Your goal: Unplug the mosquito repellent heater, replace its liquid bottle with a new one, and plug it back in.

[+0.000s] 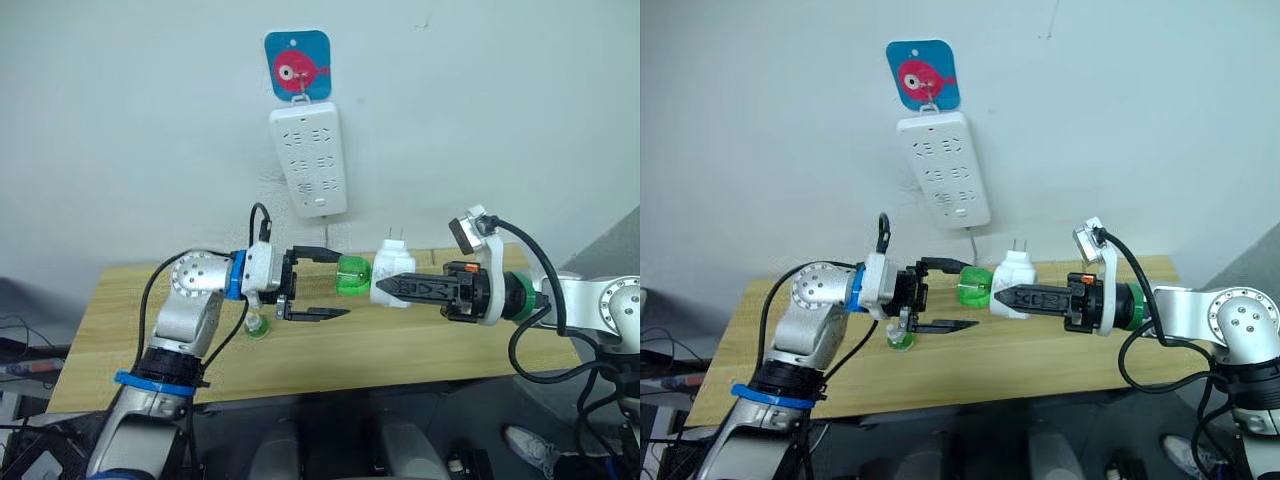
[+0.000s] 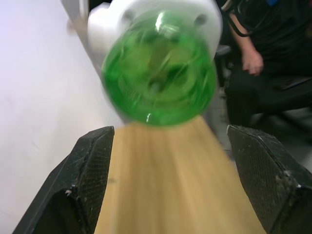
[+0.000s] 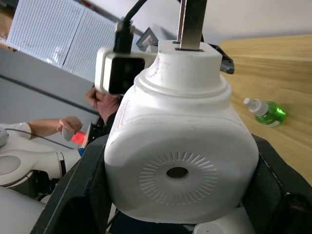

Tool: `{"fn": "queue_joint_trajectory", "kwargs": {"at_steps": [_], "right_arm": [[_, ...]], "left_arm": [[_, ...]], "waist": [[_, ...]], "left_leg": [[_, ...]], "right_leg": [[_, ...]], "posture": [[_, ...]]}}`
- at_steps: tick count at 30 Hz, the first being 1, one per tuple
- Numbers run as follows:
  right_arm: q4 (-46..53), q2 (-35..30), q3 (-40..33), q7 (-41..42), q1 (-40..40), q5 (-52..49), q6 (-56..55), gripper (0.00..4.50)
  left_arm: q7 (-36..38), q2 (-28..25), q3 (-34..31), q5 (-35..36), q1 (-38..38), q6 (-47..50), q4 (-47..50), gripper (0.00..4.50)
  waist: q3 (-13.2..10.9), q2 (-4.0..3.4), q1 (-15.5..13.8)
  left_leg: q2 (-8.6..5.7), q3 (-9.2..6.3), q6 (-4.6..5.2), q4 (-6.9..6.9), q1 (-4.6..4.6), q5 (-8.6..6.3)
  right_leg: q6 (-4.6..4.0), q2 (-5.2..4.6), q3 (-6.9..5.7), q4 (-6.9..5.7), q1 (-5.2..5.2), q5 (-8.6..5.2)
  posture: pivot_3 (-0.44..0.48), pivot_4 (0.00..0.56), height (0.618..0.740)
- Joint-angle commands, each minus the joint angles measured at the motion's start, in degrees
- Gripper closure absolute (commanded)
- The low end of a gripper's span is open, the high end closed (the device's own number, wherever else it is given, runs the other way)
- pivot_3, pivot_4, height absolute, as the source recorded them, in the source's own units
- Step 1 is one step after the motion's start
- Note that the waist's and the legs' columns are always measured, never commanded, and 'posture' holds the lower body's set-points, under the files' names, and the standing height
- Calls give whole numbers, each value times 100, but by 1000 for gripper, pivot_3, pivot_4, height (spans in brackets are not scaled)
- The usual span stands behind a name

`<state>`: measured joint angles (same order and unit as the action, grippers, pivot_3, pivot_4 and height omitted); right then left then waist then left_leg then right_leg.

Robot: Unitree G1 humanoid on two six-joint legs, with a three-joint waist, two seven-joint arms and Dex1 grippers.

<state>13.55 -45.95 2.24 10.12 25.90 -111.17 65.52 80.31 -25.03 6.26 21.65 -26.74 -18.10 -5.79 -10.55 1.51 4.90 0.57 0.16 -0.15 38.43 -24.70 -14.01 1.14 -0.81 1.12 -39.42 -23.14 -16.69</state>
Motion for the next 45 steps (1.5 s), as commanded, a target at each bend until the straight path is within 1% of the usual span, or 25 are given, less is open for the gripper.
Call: {"fn": "queue_joint_trajectory", "kwargs": {"at_steps": [1,4,8,15,16,17,20,21,24,26,28,30,32,35,37,40,41,42,44,45], "right_arm": [[75,-51,-133,115,101,-183,-5,1448],[63,-62,-126,109,117,-183,1,1448],[47,-77,-112,93,131,-183,2,1448],[37,-70,-103,49,142,-183,-21,1448],[38,-71,-105,44,141,-183,-23,1448],[40,-69,-108,35,140,-183,-29,1448],[54,-68,-116,30,131,-183,-36,1448],[62,-70,-119,32,129,-183,-36,1448],[92,-80,-120,33,134,-183,-39,1448],[131,-132,-106,22,147,-183,-31,1448],[206,-214,-91,58,133,-148,17,1448],[278,-268,-81,127,82,-73,64,1448],[311,-282,-60,157,52,-29,61,1448],[374,-275,-39,178,18,28,54,1448],[413,-278,-21,184,7,43,47,1448],[433,-293,-16,179,-8,39,10,1448],[434,-300,-18,164,-21,19,-17,1448],[429,-309,-25,141,-39,-15,-49,1448],[422,-329,-38,114,-70,-57,-94,1448],[417,-339,-44,113,-81,-66,-105,1448]], "left_arm": [[-270,143,-162,-99,-151,-685,-52,584],[-451,247,-183,-115,-325,-939,-204,584],[-207,172,-122,14,-334,-1327,-250,584],[-98,177,31,197,-306,-1352,-114,584],[-61,162,71,182,-301,-1367,-132,973],[-49,152,96,168,-299,-1352,-153,1182],[-64,139,138,91,-330,-1363,-249,2116],[-95,145,142,66,-357,-1362,-276,2204],[-198,156,151,79,-458,-1182,-221,2204],[-127,-30,263,177,-517,-502,0,2204],[-155,-550,456,401,-489,1244,367,2204],[-228,-1134,616,953,-568,3337,711,2204],[-175,-1508,725,1488,-797,4826,870,2204],[-25,-1726,796,2159,-1222,6332,921,2204],[-156,-1597,699,2391,-1416,6761,919,2204],[-431,-1246,356,2705,-1589,7021,855,2204],[-475,-1191,292,2693,-1608,7030,829,2204],[-547,-1155,294,2497,-1575,6829,819,2204],[-521,-1109,303,2118,-1435,6241,877,1486],[-472,-1104,324,1941,-1362,5935,913,1245]], "waist": [[0,0,-19],[0,0,-19],[0,0,-8],[0,0,2],[0,0,5],[0,0,7],[0,0,8],[0,0,8],[0,0,8],[0,0,9],[0,0,21],[0,-1,49],[-3,-5,61],[-5,-8,59],[-6,-9,60],[-7,-10,40],[-8,-9,31],[-8,-9,24],[-8,-9,17],[-8,-9,12]], "left_leg": [[-1,1,0,2,-1,0],[-2,-1,5,20,-8,-3],[-2,2,16,31,-10,-9],[0,1,17,32,-10,-10],[-1,1,17,32,-10,-10],[-1,1,17,32,-10,-10],[-1,1,17,32,-10,-10],[0,1,17,32,-10,-10],[-1,1,17,32,-10,-10],[-1,0,17,32,-10,-10],[0,-1,17,32,-10,-10],[2,-5,17,32,-11,-10],[5,-10,17,31,-11,-10],[5,-14,17,32,-11,-10],[5,-12,17,32,-11,-10],[4,-9,17,32,-11,-10],[5,-8,17,32,-11,-10],[6,-8,17,32,-11,-10],[7,-8,17,32,-11,-10],[8,-9,17,32,-11,-10]], "right_leg": [[3,-1,1,0,0,2],[10,-4,-2,-1,1,6],[10,-3,-1,-4,2,6],[10,-1,-2,-4,2,7],[10,-1,-1,-4,2,6],[10,-1,-2,-4,2,6],[10,-1,-2,-4,2,6],[10,-1,-1,-4,2,6],[10,-1,-2,-3,2,6],[10,-1,-2,-4,2,6],[10,1,-2,-4,2,6],[11,7,-2,-5,2,6],[12,9,-6,-5,2,5],[13,17,-11,-6,2,4],[14,34,-9,-4,1,3],[13,33,-5,-1,1,4],[13,30,-4,-1,1,4],[13,26,-4,-1,1,4],[12,19,-3,-1,0,4],[12,18,-3,-1,0,4]], "posture": [[-175,173,740],[-174,172,740],[-174,169,740],[-177,169,740],[-179,171,740],[-179,171,740],[-179,171,740],[-179,171,740],[-182,172,740],[-182,173,740],[-182,173,740],[-182,173,740],[-177,176,740],[-178,177,740],[-181,178,740],[-183,178,740],[-183,178,740],[-184,178,740],[-184,178,740],[-184,178,740]]}}
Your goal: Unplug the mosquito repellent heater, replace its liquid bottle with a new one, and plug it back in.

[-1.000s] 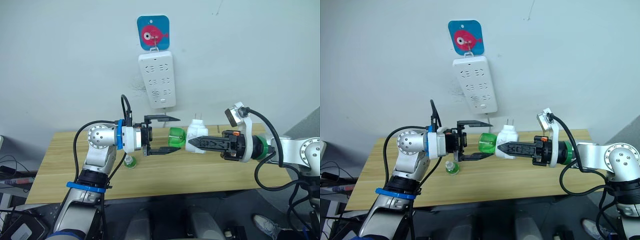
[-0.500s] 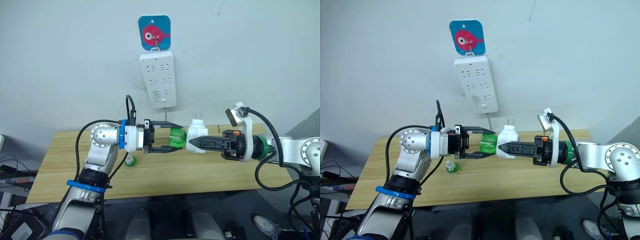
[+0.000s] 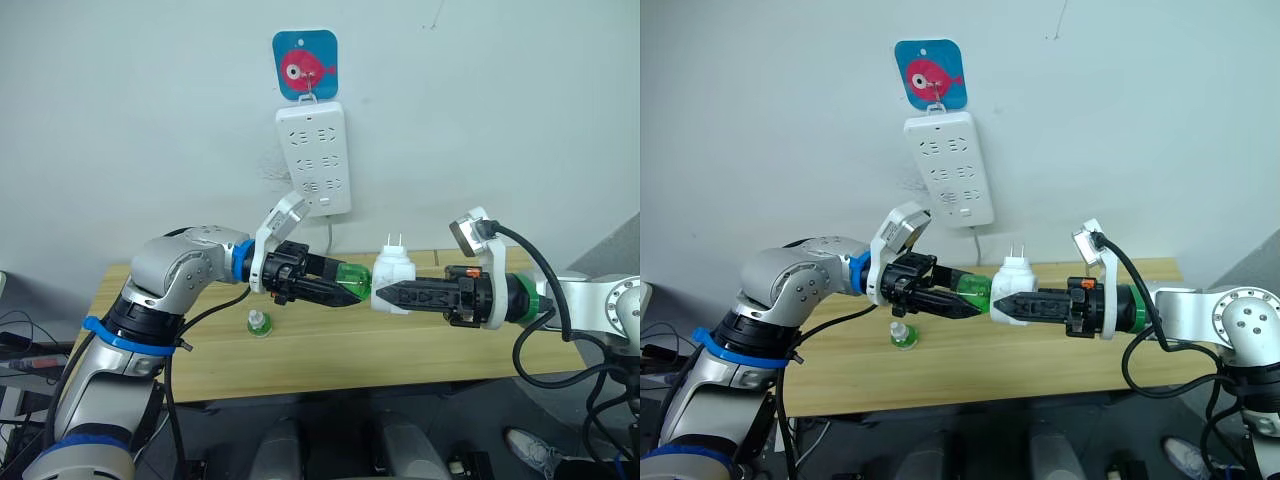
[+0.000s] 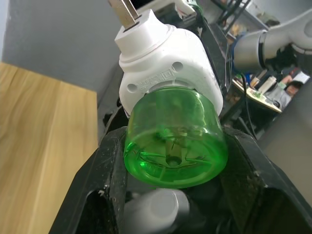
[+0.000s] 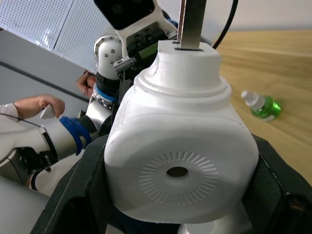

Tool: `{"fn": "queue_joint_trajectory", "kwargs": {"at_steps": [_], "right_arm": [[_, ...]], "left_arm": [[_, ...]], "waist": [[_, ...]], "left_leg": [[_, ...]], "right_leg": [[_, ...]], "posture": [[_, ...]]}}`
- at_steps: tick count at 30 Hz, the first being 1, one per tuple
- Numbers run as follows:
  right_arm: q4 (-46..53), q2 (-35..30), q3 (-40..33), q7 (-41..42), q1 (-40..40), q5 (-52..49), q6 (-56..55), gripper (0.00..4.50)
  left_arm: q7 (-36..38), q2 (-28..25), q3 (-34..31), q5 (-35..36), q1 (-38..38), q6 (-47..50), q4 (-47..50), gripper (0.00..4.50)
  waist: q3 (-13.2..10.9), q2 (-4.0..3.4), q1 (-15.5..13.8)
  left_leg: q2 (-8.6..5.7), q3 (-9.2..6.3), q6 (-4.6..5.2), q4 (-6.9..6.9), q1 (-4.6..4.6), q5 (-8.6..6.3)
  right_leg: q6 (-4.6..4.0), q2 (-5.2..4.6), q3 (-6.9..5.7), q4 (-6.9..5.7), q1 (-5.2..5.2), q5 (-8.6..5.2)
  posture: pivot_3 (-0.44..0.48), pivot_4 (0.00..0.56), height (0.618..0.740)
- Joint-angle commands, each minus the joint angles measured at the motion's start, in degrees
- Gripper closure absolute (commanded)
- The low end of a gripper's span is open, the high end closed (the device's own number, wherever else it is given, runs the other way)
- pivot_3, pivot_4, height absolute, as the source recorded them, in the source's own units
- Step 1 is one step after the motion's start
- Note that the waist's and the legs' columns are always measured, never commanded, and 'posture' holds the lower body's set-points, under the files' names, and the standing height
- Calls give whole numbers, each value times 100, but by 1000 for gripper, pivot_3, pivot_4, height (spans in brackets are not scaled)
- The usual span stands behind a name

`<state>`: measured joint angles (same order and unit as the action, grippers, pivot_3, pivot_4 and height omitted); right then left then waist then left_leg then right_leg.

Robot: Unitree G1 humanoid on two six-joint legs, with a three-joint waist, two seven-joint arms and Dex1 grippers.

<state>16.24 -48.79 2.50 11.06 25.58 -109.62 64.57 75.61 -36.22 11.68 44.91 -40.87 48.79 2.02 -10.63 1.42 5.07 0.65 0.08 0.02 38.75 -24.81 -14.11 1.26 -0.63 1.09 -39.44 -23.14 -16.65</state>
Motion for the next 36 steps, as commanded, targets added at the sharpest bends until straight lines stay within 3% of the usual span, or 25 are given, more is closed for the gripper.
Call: {"fn": "queue_joint_trajectory", "kwargs": {"at_steps": [1,4,7,13,23,30,34,36], "right_arm": [[137,-63,-77,1,-64,-248,-33,1448],[94,-45,-122,-63,-102,-263,-111,1448],[53,-27,-141,-74,-106,-222,-131,1448],[5,-4,-129,-48,-77,-150,-114,1448],[13,3,-123,-40,-55,-121,-90,1448],[78,7,-130,-79,-77,-169,-130,1448],[107,5,-130,-69,-87,-155,-134,1448],[127,0,-129,-36,-86,-119,-120,1448]], "left_arm": [[77,28,-180,-690,174,-1324,149,985],[-149,253,-237,-1760,621,-3454,-165,56],[280,352,-271,-2367,1103,-5562,-502,17],[185,905,-570,-2303,1389,-7417,-692,17],[388,1086,-415,-2223,1106,-7737,-828,17],[277,1103,-284,-2375,951,-7581,-880,2155],[241,1084,-263,-2303,834,-7242,-708,2239],[228,873,-165,-2127,740,-6165,-483,2239]], "waist": [[0,-1,-7],[-1,-3,-8],[-1,-3,-6],[-2,-4,-77],[-2,-4,-27],[-2,-4,-19],[-2,-4,-16],[-2,-4,-14]], "left_leg": [[2,1,0,0,0,0],[1,10,0,-1,2,0],[1,18,0,-1,3,0],[-10,16,0,2,-2,0],[-9,14,1,5,-2,-1],[-9,14,1,6,-2,-1],[-8,11,1,6,-2,-1],[-8,11,1,6,-2,-1]], "right_leg": [[0,0,0,0,0,0],[-2,-3,9,2,0,1],[-4,-7,15,2,-1,2],[-3,-25,8,3,0,2],[3,-20,5,3,3,5],[3,-18,5,3,3,5],[3,-17,4,3,3,5],[4,-16,4,3,3,5]], "posture": [[-184,178,740],[-185,178,740],[-183,178,740],[-176,175,740],[-180,175,740],[-185,173,740],[-186,172,740],[-185,170,740]]}}
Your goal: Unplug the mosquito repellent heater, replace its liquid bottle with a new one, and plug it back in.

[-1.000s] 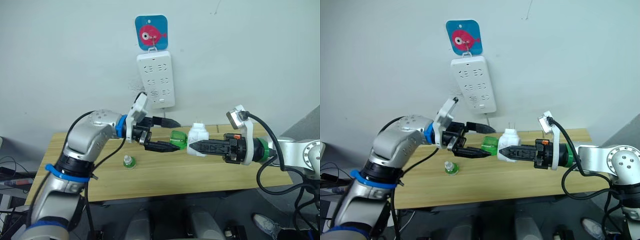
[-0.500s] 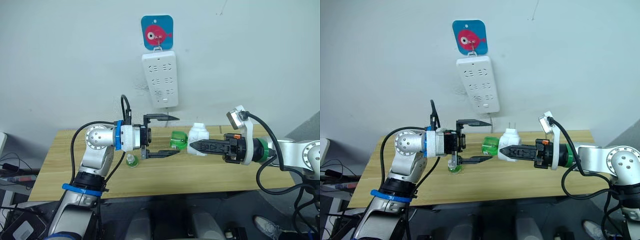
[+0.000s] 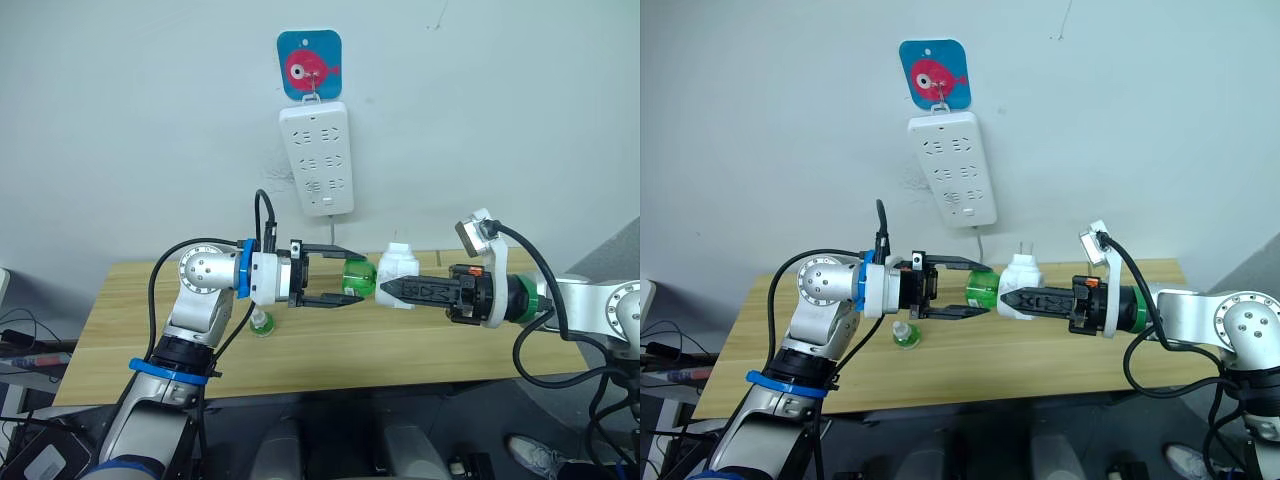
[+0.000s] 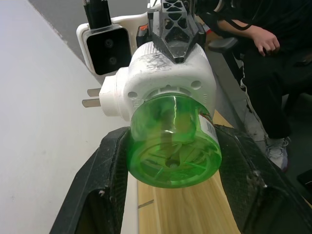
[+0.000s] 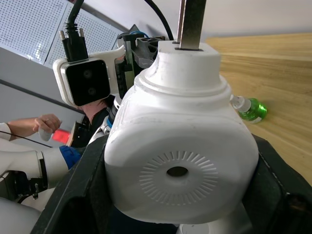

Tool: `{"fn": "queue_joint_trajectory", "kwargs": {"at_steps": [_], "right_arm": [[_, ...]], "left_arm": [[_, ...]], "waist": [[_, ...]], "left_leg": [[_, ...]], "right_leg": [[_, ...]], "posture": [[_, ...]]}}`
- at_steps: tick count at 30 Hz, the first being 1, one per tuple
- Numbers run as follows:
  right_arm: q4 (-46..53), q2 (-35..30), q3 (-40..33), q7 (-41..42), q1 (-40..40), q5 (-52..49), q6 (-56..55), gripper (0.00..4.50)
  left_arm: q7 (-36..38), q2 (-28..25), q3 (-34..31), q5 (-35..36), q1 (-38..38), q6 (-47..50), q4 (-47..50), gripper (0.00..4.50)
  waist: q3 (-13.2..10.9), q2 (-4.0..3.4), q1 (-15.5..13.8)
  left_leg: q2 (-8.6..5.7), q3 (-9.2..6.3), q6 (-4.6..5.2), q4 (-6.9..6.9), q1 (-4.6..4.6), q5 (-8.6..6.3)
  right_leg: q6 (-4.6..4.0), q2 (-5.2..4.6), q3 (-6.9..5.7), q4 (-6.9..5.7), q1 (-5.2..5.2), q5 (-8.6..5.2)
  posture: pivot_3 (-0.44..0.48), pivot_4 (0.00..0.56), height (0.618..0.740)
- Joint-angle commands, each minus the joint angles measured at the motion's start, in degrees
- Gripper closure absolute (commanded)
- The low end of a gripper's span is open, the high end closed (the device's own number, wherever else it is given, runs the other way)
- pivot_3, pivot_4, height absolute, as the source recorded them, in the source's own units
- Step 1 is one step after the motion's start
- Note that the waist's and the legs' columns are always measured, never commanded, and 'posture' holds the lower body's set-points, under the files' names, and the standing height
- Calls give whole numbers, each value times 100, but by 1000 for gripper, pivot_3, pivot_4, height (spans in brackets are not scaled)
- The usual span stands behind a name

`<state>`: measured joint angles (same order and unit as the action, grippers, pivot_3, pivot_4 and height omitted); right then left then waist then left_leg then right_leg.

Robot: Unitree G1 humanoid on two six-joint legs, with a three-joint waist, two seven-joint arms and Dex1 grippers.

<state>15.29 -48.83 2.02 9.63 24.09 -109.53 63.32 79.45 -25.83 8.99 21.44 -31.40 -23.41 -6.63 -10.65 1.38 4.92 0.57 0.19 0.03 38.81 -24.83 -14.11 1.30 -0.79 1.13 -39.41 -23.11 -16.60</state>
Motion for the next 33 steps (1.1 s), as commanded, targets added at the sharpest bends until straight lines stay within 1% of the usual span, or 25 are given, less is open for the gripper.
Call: {"fn": "queue_joint_trajectory", "kwargs": {"at_steps": [1,2,4,5,6,8,12,14,16,17,20,21,23,25,27,30,33], "right_arm": [[234,4,-81,122,60,-116,12,1448],[247,-3,-80,165,59,-85,40,1448],[284,-23,-62,290,69,-8,125,1448],[295,-28,-53,332,71,21,153,1448],[305,-30,-46,357,72,36,171,1448],[329,-44,-32,425,72,74,221,1448],[349,-37,-29,457,62,127,206,1448],[363,-30,-33,457,46,135,186,1448],[366,-19,-40,418,18,109,146,1448],[352,-4,-55,368,1,55,100,1448],[269,36,-102,224,0,-124,-15,1448],[247,45,-113,192,5,-170,-38,1448],[214,43,-120,144,18,-237,-60,1448],[199,29,-117,133,32,-245,-51,1448],[192,16,-107,168,51,-187,-15,1448],[199,22,-89,179,66,-146,1,1448],[194,14,-89,187,74,-134,15,1448]], "left_arm": [[-242,-294,155,306,-274,1785,477,2239],[-433,-478,220,602,-427,3100,555,2239],[-282,-829,354,1333,-834,5277,513,2239],[-77,-998,447,1608,-1019,6071,489,2239],[146,-1141,532,1787,-1148,6551,494,2239],[441,-1230,653,1903,-1404,6993,433,2239],[694,-1076,532,1923,-1662,6996,310,2239],[446,-883,374,1698,-1636,6565,207,2239],[579,-915,538,1064,-1463,5494,191,1491],[668,-939,577,847,-1329,5035,223,1203],[620,-854,478,467,-978,3993,203,247],[552,-766,399,365,-880,3585,154,4],[273,-530,198,190,-674,2789,47,0],[332,-415,116,13,-358,1817,-20,0],[226,-180,-53,-59,-152,887,-134,0],[10,159,-285,-97,-83,-145,-315,0],[-106,303,-393,-88,-64,-691,-421,0]], "waist": [[0,0,5],[0,0,6],[0,0,6],[0,0,8],[0,-1,15],[-1,-2,24],[-2,-2,14],[-1,-2,6],[-1,-2,0],[-1,-2,-4],[-1,-3,8],[-1,-2,5],[-1,-2,-10],[-1,-2,-14],[-1,-2,-14],[-1,-2,-42],[-1,-2,-35]], "left_leg": [[0,0,0,0,0,0],[0,-1,0,0,0,0],[1,-8,0,1,-2,0],[1,-10,0,1,-2,0],[2,-11,0,1,-2,0],[3,-9,0,-1,-2,0],[10,-8,0,-3,-2,0],[11,-7,0,-2,-1,0],[11,-7,0,-1,-2,0],[11,-5,0,-1,-2,0],[11,2,0,-3,0,0],[12,3,0,-3,-1,0],[11,1,0,-2,-1,0],[9,3,0,0,-2,0],[5,6,0,0,-1,0],[2,4,0,2,-3,0],[0,7,0,3,-2,0]], "right_leg": [[0,1,1,0,0,0],[1,2,1,0,0,0],[2,7,-3,-1,0,-1],[2,9,-6,-2,0,-1],[3,14,-7,-2,0,-2],[3,39,-3,-1,-2,-3],[2,46,-1,1,-5,-3],[1,45,0,0,-5,-3],[1,39,2,1,-5,-2],[0,28,4,2,-5,-2],[-1,20,11,2,-6,-1],[-1,18,12,2,-7,-1],[-2,13,10,1,-6,-1],[-2,8,9,1,-6,-1],[-2,5,11,1,-5,-1],[-2,-2,7,2,-4,-1],[-1,-4,8,1,-2,0]], "posture": [[-185,170,740],[-173,169,740],[-165,169,740],[-165,169,740],[-166,168,740],[-167,170,740],[-168,170,740],[-173,168,740],[-173,168,740],[-173,167,740],[-173,168,740],[-173,168,740],[-175,169,740],[-172,170,740],[-171,171,740],[-169,170,740],[-168,172,740]]}}
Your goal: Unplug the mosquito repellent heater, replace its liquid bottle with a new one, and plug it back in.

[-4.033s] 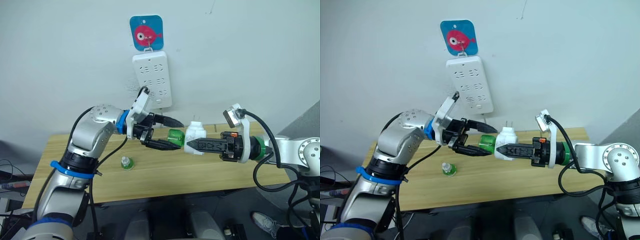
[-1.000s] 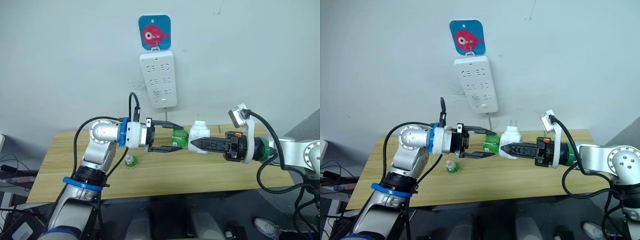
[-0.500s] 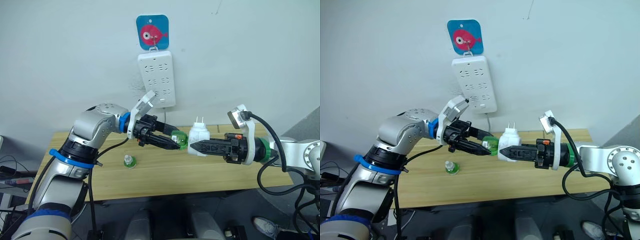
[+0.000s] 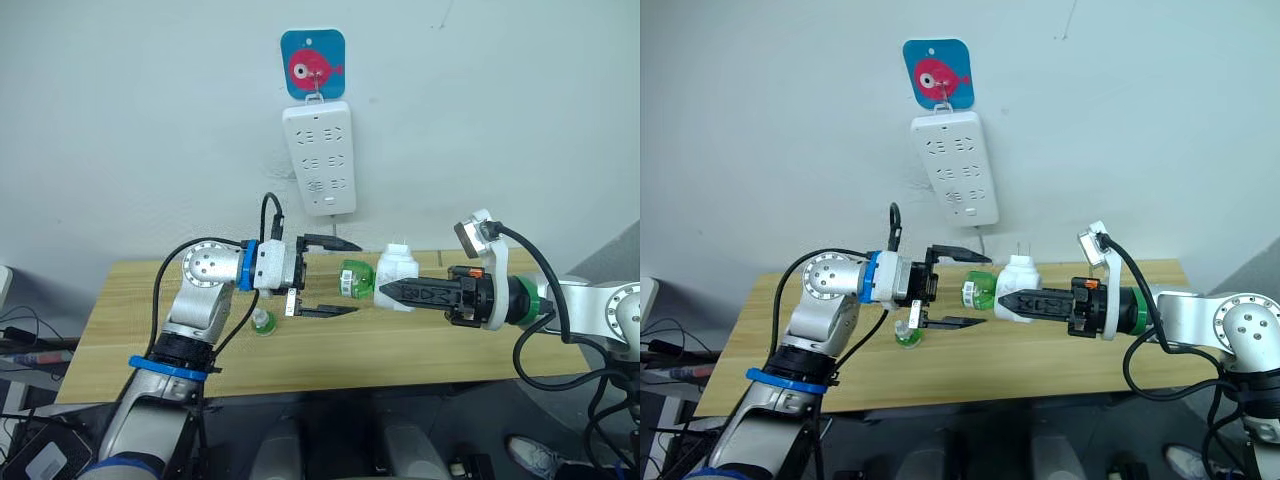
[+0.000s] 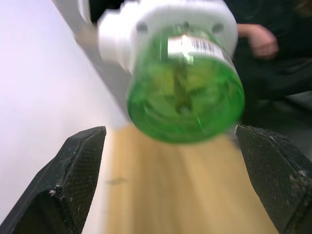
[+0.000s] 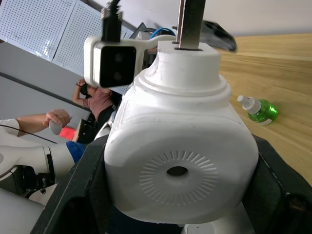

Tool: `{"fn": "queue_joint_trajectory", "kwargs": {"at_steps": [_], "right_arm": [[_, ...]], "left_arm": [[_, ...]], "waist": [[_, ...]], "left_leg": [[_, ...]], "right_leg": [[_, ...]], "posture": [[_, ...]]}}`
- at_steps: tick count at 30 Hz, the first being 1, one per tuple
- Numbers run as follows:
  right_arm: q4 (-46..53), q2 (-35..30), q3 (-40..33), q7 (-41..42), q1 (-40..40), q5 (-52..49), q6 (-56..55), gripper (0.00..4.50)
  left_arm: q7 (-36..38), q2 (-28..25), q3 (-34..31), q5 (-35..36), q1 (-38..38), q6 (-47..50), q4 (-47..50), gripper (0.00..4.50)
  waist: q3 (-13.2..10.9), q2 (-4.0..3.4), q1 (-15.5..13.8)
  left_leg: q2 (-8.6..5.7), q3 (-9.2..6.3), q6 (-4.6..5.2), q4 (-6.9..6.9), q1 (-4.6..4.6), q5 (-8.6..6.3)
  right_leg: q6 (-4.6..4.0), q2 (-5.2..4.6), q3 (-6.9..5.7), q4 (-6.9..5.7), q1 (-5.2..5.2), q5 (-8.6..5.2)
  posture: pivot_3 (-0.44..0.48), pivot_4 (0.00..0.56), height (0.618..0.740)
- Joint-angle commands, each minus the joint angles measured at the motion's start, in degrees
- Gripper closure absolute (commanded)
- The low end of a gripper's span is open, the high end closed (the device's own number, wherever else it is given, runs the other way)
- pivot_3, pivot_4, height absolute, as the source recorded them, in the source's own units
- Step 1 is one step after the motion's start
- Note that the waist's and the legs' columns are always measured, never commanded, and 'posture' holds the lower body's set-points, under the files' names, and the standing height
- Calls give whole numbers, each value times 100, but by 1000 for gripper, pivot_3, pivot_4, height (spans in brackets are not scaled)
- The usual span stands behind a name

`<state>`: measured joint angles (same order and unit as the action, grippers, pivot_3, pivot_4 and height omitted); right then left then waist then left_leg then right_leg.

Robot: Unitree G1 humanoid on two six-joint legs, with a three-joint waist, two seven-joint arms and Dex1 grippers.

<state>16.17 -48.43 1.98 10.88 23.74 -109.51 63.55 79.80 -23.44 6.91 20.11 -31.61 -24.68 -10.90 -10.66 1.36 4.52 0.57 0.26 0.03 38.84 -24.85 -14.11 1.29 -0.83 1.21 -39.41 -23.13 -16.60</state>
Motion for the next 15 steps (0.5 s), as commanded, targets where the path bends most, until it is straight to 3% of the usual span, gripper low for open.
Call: {"fn": "queue_joint_trajectory", "kwargs": {"at_steps": [1,8,12,15], "right_arm": [[95,-32,-89,69,114,-130,1,1448],[53,-36,-89,70,168,-97,34,1448],[81,-34,-103,38,146,-99,26,1448],[107,-30,-106,18,121,-105,4,1448]], "left_arm": [[-147,80,-172,45,-36,-665,6,0],[-63,123,89,77,-137,-851,98,0],[-46,56,183,94,-106,-688,178,885],[-87,31,200,135,-110,-618,256,1860]], "waist": [[0,0,13],[0,0,19],[0,0,23],[0,0,27]], "left_leg": [[0,-1,0,0,0,0],[0,-4,0,-1,0,0],[1,-4,0,-1,0,0],[1,-5,0,0,0,0]], "right_leg": [[0,0,-1,-1,0,0],[0,2,-5,-2,0,0],[0,3,-5,-2,0,0],[0,4,-6,-2,0,0]], "posture": [[-165,171,740],[-169,169,740],[-172,169,740],[-174,171,740]]}}
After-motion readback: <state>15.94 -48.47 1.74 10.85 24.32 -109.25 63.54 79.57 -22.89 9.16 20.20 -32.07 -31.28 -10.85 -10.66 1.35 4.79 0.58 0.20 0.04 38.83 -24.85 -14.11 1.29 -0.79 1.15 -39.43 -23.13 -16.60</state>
